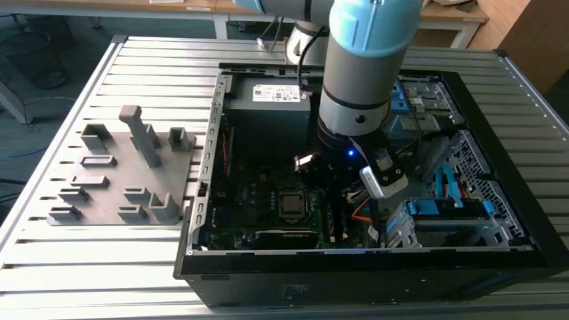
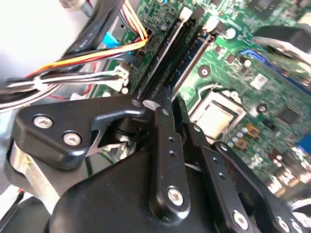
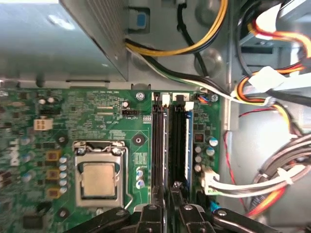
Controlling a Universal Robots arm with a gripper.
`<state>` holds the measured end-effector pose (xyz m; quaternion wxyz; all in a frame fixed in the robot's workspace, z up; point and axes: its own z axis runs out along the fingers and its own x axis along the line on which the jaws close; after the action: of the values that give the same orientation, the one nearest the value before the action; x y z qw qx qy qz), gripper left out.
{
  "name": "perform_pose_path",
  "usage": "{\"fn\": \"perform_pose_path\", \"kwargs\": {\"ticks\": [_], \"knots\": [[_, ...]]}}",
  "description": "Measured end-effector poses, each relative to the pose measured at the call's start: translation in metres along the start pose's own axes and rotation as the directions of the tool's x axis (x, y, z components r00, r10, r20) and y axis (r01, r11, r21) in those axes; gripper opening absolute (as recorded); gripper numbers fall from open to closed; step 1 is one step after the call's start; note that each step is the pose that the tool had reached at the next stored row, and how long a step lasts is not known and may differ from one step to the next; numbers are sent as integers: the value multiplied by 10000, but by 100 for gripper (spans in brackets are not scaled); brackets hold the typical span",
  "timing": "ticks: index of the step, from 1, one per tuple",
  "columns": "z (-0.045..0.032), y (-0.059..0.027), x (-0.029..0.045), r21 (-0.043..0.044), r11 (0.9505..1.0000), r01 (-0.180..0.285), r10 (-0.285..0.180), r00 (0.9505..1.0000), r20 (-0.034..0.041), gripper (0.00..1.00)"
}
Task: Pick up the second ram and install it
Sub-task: 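Insert the second ram into the second slot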
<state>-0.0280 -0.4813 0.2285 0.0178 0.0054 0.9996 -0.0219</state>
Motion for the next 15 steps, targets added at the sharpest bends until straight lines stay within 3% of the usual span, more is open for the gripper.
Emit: {"fn": "perform_pose_path", "kwargs": {"ticks": [4,7,9,15], "knots": [[-183,-2,-7,4,10000,2,-2,10000,-1,21],[-318,-3,-12,14,10000,2,-2,10000,1,10],[-390,-4,-14,22,10000,2,-2,10000,1,10],[-395,-4,-14,19,10000,1,-1,10000,2,10]]}}
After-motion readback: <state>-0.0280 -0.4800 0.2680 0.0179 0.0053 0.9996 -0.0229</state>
